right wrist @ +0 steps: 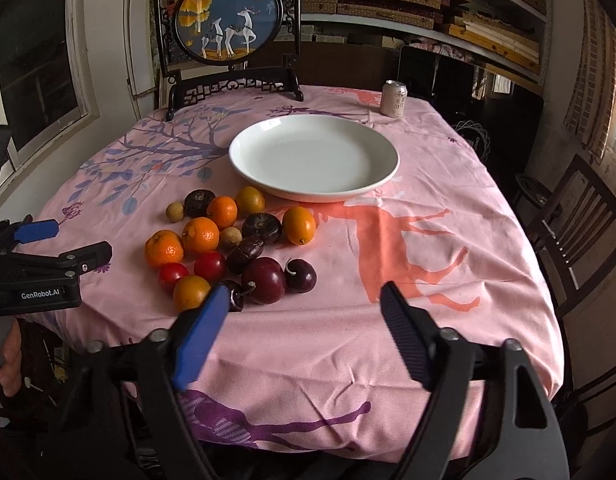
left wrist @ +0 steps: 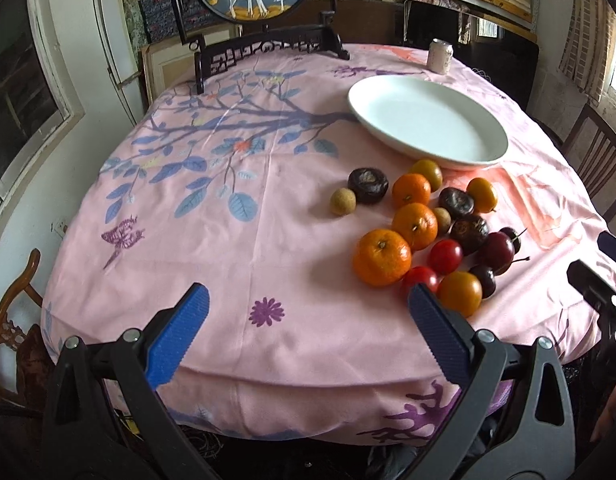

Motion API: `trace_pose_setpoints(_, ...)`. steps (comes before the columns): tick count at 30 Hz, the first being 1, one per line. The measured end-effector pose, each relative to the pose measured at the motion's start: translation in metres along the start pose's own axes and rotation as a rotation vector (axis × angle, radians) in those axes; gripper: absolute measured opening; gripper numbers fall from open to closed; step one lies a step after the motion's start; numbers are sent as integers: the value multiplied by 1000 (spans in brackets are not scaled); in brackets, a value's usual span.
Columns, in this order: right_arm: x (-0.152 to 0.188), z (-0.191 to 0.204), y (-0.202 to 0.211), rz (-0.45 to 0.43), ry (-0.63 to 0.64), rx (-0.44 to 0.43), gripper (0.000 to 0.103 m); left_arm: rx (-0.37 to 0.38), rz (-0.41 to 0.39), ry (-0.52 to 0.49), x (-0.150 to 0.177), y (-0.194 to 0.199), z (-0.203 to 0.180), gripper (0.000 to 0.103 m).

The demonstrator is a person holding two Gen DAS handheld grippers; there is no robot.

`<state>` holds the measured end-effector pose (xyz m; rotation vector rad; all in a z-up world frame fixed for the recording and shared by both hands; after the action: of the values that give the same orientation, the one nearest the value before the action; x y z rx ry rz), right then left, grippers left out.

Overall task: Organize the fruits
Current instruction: 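Grasp the tangerine with the left tool while the right tool grasps a dark red plum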

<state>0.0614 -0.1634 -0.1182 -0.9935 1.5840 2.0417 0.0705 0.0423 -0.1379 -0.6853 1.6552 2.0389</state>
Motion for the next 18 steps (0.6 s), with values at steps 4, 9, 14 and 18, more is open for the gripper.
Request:
trace_pose_setpoints(4, 9, 13, -27, 80, -16, -112, 50, 14, 28, -29, 8, -7, -6, 101)
trace_pose_setpoints(9, 18, 20, -56, 147, -6, -113, 40, 20, 42, -45, 11, -14, -10, 101)
trace_pose_setpoints(14, 24, 12, -65, 182, -20, -110, 40, 3, 81, -8, 12, -33, 3, 101)
trace_pose_setpoints(18, 25, 7, -60, 187, 4, -82, 40, 0, 86, 8, 9, -41, 8, 101)
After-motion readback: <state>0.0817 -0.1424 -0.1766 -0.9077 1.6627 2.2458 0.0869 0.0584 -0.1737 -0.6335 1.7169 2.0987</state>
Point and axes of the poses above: each gripper's, at about its wrist camera, not at the fingertips, and y roughly against the way its jaws point, z to its left, x to its underside, the point moved 10 cm from there along -y, roughly the way its jaws point, and after that the axes turned 8 degrees about -x, right-handed, at the moved point
